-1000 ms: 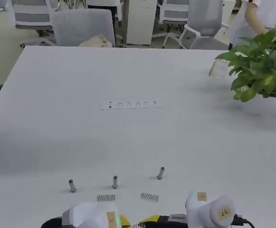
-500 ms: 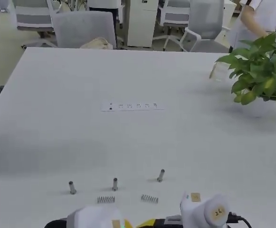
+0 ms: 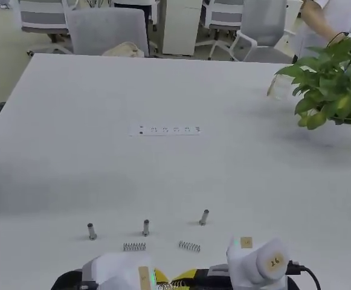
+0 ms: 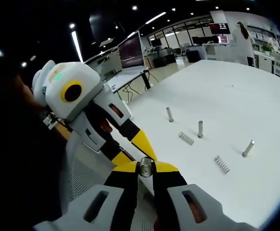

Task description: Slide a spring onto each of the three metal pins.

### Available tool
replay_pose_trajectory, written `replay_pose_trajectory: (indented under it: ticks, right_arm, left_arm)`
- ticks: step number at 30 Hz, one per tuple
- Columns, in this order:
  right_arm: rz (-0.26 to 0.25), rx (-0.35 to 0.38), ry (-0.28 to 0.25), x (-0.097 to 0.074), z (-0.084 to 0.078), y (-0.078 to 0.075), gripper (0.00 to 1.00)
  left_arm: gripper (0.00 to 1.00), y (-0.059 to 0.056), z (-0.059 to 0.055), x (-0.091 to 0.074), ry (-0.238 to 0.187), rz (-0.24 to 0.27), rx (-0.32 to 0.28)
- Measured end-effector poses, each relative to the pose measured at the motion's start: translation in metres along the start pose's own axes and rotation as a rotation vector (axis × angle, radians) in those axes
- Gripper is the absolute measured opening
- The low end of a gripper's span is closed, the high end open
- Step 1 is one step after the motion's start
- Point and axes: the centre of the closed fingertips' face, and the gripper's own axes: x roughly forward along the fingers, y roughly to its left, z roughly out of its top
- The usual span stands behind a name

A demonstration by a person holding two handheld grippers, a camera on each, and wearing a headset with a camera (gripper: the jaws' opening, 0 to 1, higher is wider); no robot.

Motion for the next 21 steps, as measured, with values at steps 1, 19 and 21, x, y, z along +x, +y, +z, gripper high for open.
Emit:
replay_pose_trajectory:
  ticks: [1,19,21]
  right_arm:
    - [-0.002,-0.001,0.001,0.0,0.0,-0.001,0.09]
    - [0.003,-0.031,0.02,-0.003,0.007,-0.016,0.09]
    - [0.003,-0.034,0.023,-0.003,0.008,-0.017,0.09]
  left_arm:
    - [0.05,0.001,-0.002,0.0,0.0,0.005,-0.015]
    - [0.1,0.023,-0.027,-0.022,-0.057,0.132,-0.28]
    - [0.1,0.027,-0.03,-0.026,-0.062,0.149,-0.302]
